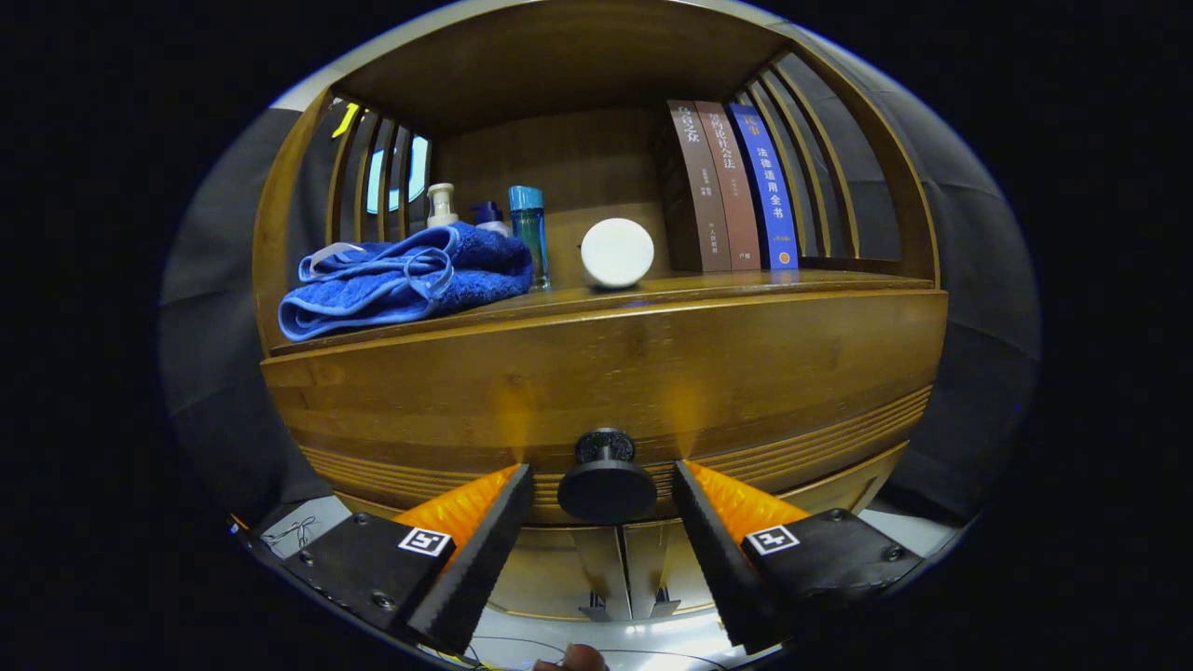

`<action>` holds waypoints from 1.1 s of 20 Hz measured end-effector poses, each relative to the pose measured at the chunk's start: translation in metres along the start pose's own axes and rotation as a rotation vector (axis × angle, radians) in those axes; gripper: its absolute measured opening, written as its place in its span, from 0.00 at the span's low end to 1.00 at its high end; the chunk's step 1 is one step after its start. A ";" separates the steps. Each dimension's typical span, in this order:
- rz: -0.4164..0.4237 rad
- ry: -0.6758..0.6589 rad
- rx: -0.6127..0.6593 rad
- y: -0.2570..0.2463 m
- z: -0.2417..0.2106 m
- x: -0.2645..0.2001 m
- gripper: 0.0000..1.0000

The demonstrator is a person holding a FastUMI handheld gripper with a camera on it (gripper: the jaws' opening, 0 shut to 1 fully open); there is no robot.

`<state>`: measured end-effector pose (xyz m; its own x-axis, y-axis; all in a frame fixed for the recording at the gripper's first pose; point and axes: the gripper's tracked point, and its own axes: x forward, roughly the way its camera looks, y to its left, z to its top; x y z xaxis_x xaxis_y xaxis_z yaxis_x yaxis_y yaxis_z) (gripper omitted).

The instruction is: Pull open the drawer, take out the items inside it, and place them on the countertop above the cabinet.

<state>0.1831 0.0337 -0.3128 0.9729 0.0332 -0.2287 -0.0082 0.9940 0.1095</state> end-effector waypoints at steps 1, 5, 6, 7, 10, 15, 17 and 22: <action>-0.007 -0.007 -0.004 -0.003 0.005 -0.004 0.99; -0.015 -0.031 -0.036 -0.010 0.031 -0.030 1.00; -0.008 -0.042 -0.041 -0.009 0.041 -0.037 1.00; 0.002 -0.049 -0.043 -0.006 0.051 -0.045 1.00; -0.006 -0.074 -0.084 -0.011 0.087 -0.074 1.00; -0.052 -0.097 -0.107 -0.017 0.151 -0.123 1.00; -0.063 -0.116 -0.120 -0.017 0.178 -0.145 1.00; -0.095 -0.144 -0.139 -0.022 0.244 -0.196 1.00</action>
<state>0.0487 -0.0200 -0.0340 0.9938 -0.0666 -0.0895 0.0629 0.9971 -0.0431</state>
